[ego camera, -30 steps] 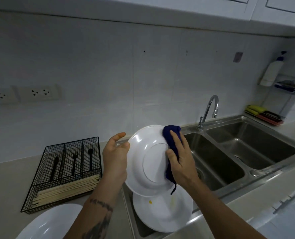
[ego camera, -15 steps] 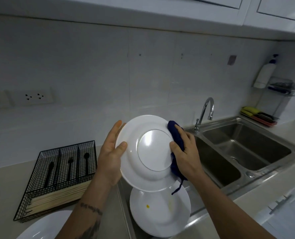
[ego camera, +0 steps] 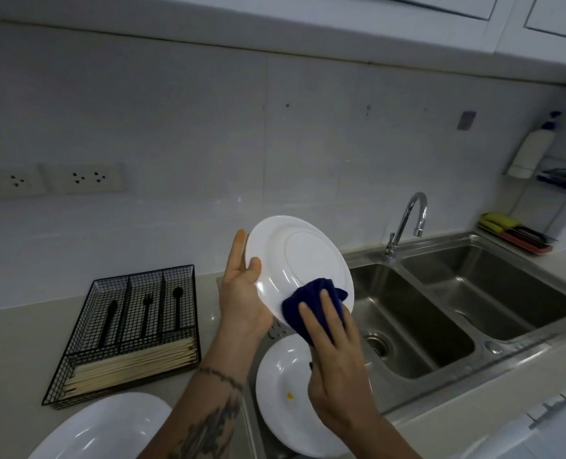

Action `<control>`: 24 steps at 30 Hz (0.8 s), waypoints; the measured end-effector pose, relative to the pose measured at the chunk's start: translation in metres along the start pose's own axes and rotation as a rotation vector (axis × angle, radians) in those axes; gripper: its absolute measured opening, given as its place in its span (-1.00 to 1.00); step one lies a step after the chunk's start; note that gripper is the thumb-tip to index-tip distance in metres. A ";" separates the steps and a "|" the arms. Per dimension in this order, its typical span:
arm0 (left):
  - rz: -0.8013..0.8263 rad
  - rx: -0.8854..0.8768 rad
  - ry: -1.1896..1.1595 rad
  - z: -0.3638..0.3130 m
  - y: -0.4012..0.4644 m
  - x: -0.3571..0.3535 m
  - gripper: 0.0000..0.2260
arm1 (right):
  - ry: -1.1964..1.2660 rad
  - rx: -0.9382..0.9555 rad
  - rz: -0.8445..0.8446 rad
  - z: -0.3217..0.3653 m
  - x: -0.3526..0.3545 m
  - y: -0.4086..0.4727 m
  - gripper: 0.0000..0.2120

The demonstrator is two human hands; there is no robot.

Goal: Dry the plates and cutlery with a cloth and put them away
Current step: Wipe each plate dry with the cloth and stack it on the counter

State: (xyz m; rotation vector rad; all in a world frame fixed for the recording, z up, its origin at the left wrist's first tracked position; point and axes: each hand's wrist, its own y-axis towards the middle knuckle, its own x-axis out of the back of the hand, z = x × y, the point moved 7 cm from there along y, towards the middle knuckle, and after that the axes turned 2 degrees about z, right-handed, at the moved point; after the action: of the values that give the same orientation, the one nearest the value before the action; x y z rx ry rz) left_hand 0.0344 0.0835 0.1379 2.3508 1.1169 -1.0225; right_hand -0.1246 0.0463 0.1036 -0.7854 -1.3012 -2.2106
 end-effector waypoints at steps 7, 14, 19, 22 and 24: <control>0.096 0.096 -0.021 0.012 -0.017 -0.015 -0.60 | -0.121 0.064 0.102 0.021 0.008 0.039 -0.43; 0.177 0.090 -0.014 -0.001 -0.019 -0.011 -0.60 | 0.046 -0.016 0.126 0.012 0.006 0.084 -0.50; 0.187 0.099 0.043 0.003 -0.028 0.000 -0.58 | 0.251 -0.185 0.043 -0.022 0.010 0.107 -0.58; 0.169 0.086 0.104 0.005 -0.029 0.007 -0.58 | 0.353 -0.359 0.082 -0.047 0.009 0.097 -0.61; 0.171 0.090 0.155 0.007 -0.029 0.008 -0.57 | 0.324 -0.369 0.097 -0.047 0.007 0.088 -0.59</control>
State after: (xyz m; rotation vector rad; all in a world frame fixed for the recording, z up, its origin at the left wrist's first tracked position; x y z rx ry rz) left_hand 0.0119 0.1023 0.1276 2.5839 0.9189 -0.8592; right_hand -0.0860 -0.0358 0.1451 -0.5667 -0.6991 -2.4057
